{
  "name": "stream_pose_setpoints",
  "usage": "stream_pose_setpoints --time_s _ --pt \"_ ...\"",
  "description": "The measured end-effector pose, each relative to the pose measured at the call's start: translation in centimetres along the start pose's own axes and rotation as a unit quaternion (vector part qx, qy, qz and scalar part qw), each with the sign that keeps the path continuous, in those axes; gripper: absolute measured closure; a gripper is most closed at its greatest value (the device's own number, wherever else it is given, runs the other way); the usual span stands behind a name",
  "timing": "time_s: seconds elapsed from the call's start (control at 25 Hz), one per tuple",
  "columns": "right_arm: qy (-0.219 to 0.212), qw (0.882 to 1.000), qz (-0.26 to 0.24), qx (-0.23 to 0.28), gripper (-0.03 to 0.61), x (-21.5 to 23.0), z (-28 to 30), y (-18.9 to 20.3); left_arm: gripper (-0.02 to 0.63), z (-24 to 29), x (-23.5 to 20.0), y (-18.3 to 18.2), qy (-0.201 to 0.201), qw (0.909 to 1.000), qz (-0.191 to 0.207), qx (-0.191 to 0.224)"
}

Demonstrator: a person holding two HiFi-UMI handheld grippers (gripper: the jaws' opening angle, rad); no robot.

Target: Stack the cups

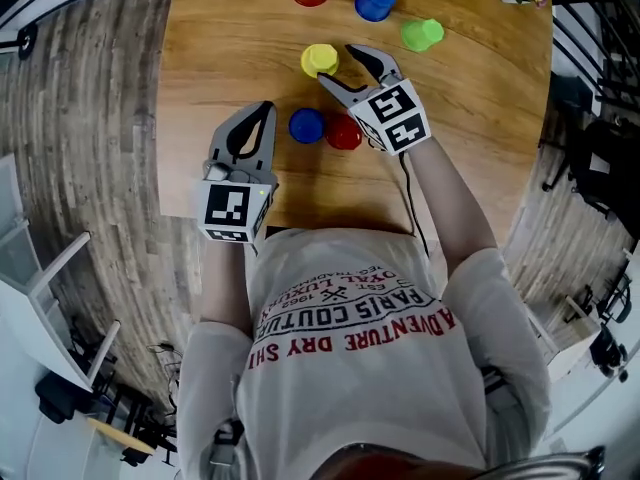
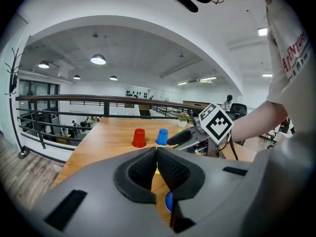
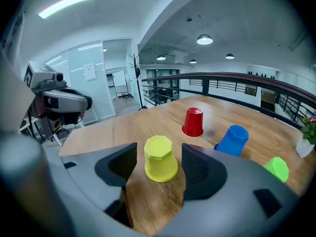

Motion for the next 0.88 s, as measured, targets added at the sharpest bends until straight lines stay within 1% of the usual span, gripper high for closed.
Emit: stream_pose_setpoints --time_s 0.08,0.28,0.4,0.56,0.76,0.88 --pt "-0.007 1.000 -0.003 -0.002 0.300 0.0 0.9 -0.3 0.597 -0.2 -0.1 0.0 -0.009 1.0000 0.000 0.000" --pt "-0.006 1.000 -0.006 -0.010 0.303 0.4 2.5 0.0 0.597 -0.5 -0.5 -0.1 -0.028 0.9996 -0.005 0.003" --pt "0.002 1.000 -0.009 -0.017 0.350 0.2 2.6 0.2 0.597 -0.6 -0.6 -0.1 -0.030 0.9995 -0.003 0.004" --pt "0.015 1.000 -0.012 -0.015 0.350 0.2 1.8 0.0 0.597 -0.6 -0.2 -0.5 -0.019 0.9998 0.004 0.009" --pt "0.041 0.999 -0.012 -0.003 0.350 0.3 -0.8 0.5 0.597 -1.1 0.4 -0.9 -0.007 0.9998 0.009 0.015" --pt "0.069 0.998 -0.001 -0.001 0.350 0.5 -2.8 1.2 0.597 -0.8 0.7 -1.5 0.013 0.9995 0.014 0.024"
Point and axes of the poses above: the fingertips, and each gripper's own axes: z forward along the fingers, x to its right, y out of its underside, the point moved 4 cm from there along -z, backward along the fingers, and after that the axes turned 3 degrees about z, right-handed, at the moved point
